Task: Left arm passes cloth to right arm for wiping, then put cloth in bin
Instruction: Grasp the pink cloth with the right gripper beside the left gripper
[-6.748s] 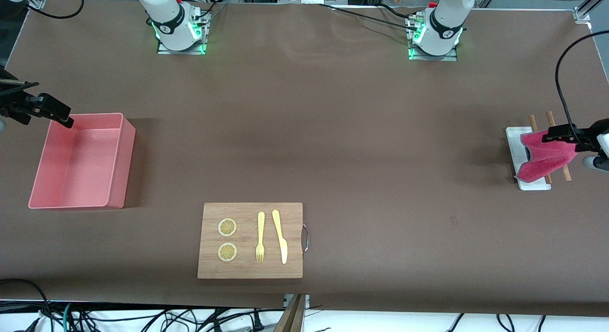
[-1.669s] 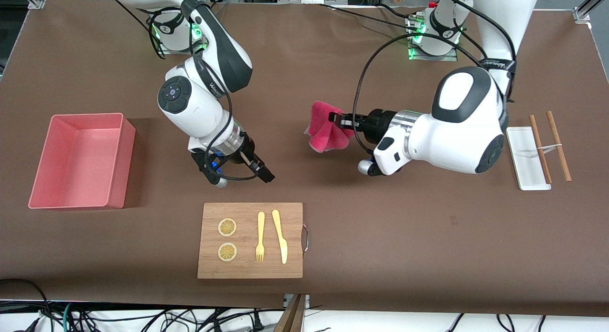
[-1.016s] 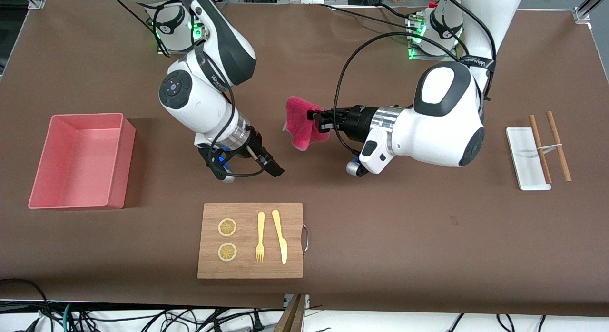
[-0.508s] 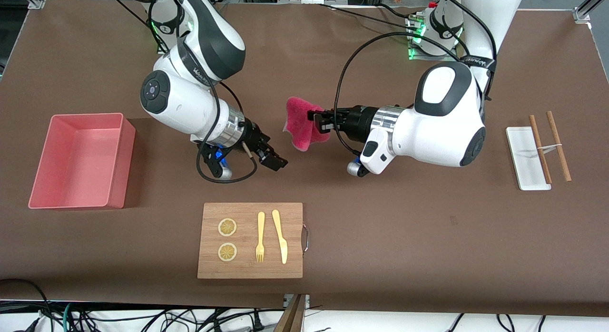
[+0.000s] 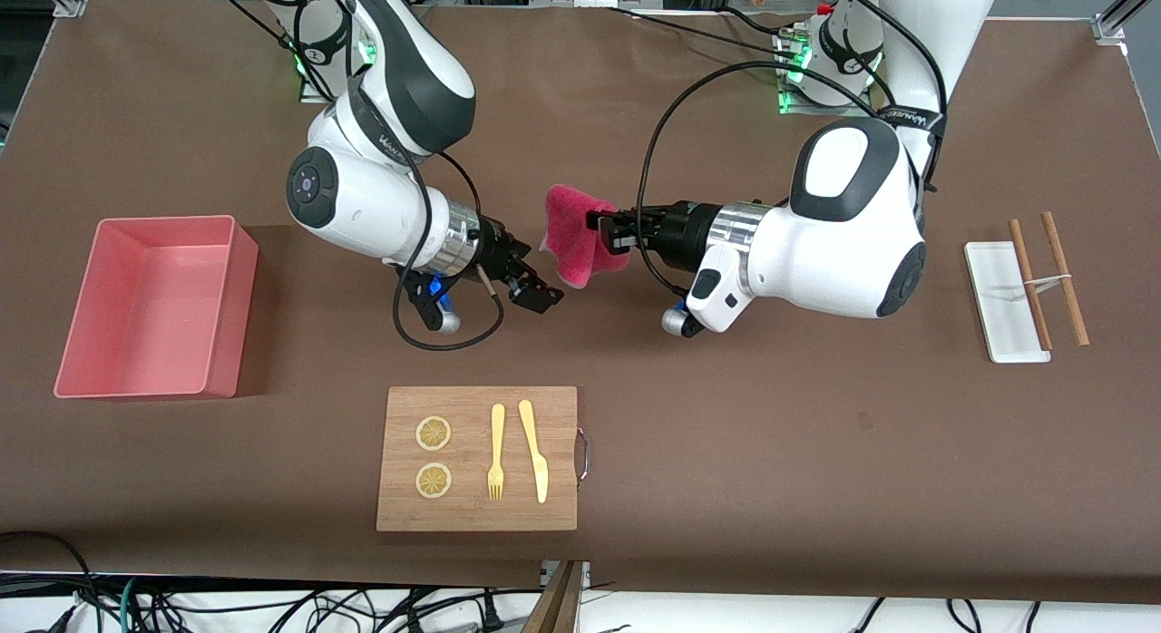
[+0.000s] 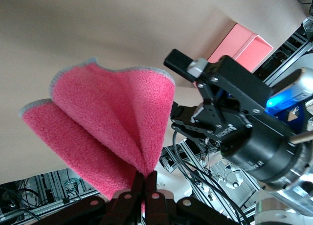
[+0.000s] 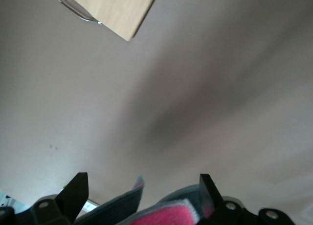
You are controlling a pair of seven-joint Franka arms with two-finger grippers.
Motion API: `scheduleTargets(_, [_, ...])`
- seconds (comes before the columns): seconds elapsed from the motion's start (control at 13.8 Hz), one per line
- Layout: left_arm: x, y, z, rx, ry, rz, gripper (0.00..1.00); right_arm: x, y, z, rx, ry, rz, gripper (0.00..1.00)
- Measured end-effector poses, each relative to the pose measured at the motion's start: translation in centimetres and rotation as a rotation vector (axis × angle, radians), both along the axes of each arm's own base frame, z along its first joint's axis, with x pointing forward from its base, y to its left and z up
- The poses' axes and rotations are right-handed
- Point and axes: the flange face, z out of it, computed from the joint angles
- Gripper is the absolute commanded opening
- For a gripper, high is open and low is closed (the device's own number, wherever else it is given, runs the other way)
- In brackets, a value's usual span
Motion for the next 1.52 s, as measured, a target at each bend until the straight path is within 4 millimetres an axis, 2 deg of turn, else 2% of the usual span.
scheduleTargets(0.29, [0.1, 0.2, 0.0, 0.002, -0.001, 0.003, 0.0, -1.0, 0.6, -1.6, 0.017, 0.053, -0.001, 1.0])
scheduleTargets(0.73, [0.1, 0.2, 0.0, 0.002, -0.001, 0.003, 0.0, -2.1, 1.0, -2.0, 0.022, 0.121, 0.029, 1.0])
scheduleTargets(0.94, [0.1, 0.2, 0.0, 0.002, -0.001, 0.003, 0.0, -2.3, 1.1, -1.8, 0.032, 0.137, 0.031, 1.0])
scheduleTargets(1.31, [0.1, 0.2, 0.0, 0.002, -0.001, 0.004, 0.0, -1.9, 1.1, 0.0, 0.129, 0.167, -0.015, 0.99])
scheduleTargets(1.38, [0.1, 0.2, 0.0, 0.002, -0.001, 0.004, 0.0, -1.9, 1.1, 0.0, 0.134, 0.171, -0.017, 0.89])
scheduleTargets(1.52, [0.1, 0.2, 0.0, 0.002, -0.001, 0.004, 0.0, -2.0, 1.1, -0.1, 0.134, 0.175, -0.016, 0.49])
